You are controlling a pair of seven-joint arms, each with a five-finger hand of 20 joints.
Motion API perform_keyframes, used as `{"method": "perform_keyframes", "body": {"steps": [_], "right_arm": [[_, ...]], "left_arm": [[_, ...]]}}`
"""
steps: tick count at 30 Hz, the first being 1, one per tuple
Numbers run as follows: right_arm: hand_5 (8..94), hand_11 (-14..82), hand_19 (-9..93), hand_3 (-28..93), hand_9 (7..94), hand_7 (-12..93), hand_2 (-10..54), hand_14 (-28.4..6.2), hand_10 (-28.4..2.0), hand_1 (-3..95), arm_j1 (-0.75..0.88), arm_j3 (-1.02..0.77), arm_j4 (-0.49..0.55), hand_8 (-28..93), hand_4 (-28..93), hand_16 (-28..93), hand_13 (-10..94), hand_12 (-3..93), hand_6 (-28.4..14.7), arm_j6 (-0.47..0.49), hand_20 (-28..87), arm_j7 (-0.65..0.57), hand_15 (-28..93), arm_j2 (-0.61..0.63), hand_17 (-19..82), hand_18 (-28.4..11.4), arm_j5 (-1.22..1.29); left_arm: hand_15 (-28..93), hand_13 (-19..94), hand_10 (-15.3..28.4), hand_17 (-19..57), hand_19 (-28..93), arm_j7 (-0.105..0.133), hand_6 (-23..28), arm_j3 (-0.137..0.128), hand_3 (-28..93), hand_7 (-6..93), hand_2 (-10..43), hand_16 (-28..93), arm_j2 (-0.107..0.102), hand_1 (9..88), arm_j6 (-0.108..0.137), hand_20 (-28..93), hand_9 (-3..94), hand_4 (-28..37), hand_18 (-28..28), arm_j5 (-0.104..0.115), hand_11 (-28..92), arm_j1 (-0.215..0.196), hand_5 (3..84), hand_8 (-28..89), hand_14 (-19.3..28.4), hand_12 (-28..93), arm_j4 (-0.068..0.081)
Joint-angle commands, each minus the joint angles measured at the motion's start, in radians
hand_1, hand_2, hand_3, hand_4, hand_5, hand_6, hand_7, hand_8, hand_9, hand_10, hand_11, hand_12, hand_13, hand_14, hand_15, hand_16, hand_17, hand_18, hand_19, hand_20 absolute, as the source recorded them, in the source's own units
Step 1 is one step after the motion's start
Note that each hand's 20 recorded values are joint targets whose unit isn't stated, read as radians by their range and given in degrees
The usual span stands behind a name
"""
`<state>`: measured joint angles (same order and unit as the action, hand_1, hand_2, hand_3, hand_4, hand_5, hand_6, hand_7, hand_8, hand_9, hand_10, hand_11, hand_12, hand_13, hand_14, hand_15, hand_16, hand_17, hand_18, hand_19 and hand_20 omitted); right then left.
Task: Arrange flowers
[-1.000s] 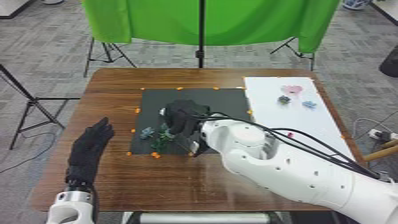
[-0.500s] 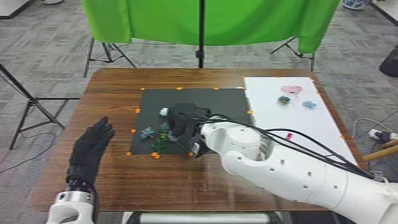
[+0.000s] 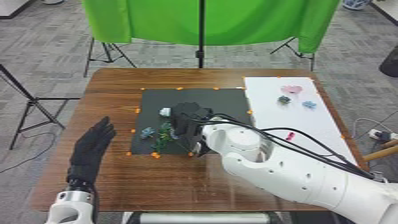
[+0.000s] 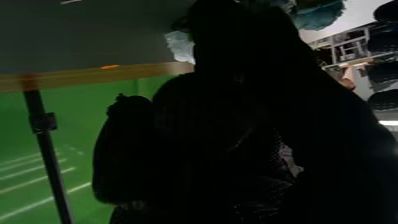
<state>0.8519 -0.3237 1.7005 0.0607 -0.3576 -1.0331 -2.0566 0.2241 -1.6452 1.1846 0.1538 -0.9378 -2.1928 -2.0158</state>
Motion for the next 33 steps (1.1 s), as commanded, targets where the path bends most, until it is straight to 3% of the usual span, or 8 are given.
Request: {"method": "perform_keyframes", "body": {"steps": [1,7,10,14,17,21,27,33], "right_arm": [[71.6,13.6,93,61,87.5,15,-9.5,-1.9,-9.2,53.5,-0.012,-0.011,-0.005,8,-17,36,92,44.9,-1.0,0.025,50,-0.016,54,0.003,67,-8.6,-0.019],[68.3,19.9,93,68,83.5,16,-9.5,-2.1,-10.2,46.3,-0.005,-0.055,0.015,-8,-19,36,92,39.6,-0.9,0.049,50,-0.015,54,0.018,66,-8.9,0.001],[67.0,28.0,93,74,79.9,15,-9.5,-2.3,-11.6,38.9,-0.001,-0.121,0.060,-8,-21,36,91,28.9,-1.4,0.038,49,-0.024,54,0.043,66,-9.1,0.014],[66.0,26.3,93,73,77.8,15,-9.5,-4.0,-12.6,36.6,0.002,-0.218,0.131,-7,-21,36,89,26.5,-1.1,-0.069,49,-0.057,53,0.136,63,-10.7,-0.035],[64.8,19.6,93,68,74.9,15,-9.5,-4.9,-13.7,37.5,0.013,-0.313,0.148,-7,-18,35,87,23.8,-1.1,-0.048,47,-0.111,51,0.208,60,-11.9,-0.052],[60.5,12.6,93,64,68.6,11,-9.5,-6.8,-16.4,35.6,-0.003,-0.397,0.090,-6,-14,34,84,21.2,-2.3,0.098,46,-0.197,51,0.260,58,-13.1,-0.027],[57.9,10.7,93,62,65.5,9,-9.5,-8.5,-18.7,33.8,0.030,-0.443,-0.062,-6,-13,34,82,21.1,-1.8,0.149,44,-0.274,52,0.285,57,-14.0,0.010],[59.1,12.2,93,61,67.3,9,-9.5,-8.1,-18.0,35.1,0.058,-0.426,-0.140,-6,-12,33,83,21.4,-0.9,0.153,44,-0.292,53,0.273,58,-13.2,0.009]], "left_arm": [[9,26,10.7,2.3,2,-0.008,2.8,-0.001,64,4.9,2.4,6,0.005,21.8,-0.014,18,34.9,-28.2,11.4,-0.009,6,-0.008,38.6,-4,13.8,16,0.007],[8,26,10.5,2.3,1,-0.012,2.7,-0.001,64,4.2,2.3,6,0.007,21.9,-0.018,18,34.9,-28.1,11.4,-0.011,5,-0.005,38.3,-3,13.7,17,0.009],[7,27,10.5,2.3,1,-0.009,2.7,-0.001,64,4.0,2.4,6,0.012,22.0,-0.013,18,34.9,-28.0,11.4,-0.011,5,-0.005,38.3,-3,13.7,17,0.007],[8,27,10.6,2.3,1,-0.009,2.8,-0.002,64,4.8,2.4,7,0.012,22.0,-0.017,18,35.7,-28.0,11.4,-0.013,6,-0.011,39.1,-3,13.9,17,0.005],[9,27,10.9,2.3,2,-0.008,2.8,-0.004,64,6.2,2.2,7,0.015,21.9,-0.011,18,36.1,-28.1,11.4,-0.011,7,-0.015,39.7,-4,14.1,17,0.002],[10,27,11.0,2.3,2,-0.007,3.0,-0.008,64,7.2,1.8,6,0.014,21.6,-0.006,18,36.1,-28.2,11.5,-0.010,8,-0.025,40.0,-5,14.2,16,-0.002],[11,27,11.2,2.3,2,-0.002,3.1,-0.012,65,8.0,1.7,5,0.016,21.7,-0.002,18,36.3,-28.3,11.5,-0.011,9,-0.031,40.3,-5,14.3,15,-0.008],[11,27,11.3,2.3,2,-0.009,3.2,-0.011,65,8.2,1.7,5,0.015,21.7,-0.007,18,36.3,-28.3,11.5,-0.013,10,-0.029,40.4,-5,14.4,15,-0.007]]}}
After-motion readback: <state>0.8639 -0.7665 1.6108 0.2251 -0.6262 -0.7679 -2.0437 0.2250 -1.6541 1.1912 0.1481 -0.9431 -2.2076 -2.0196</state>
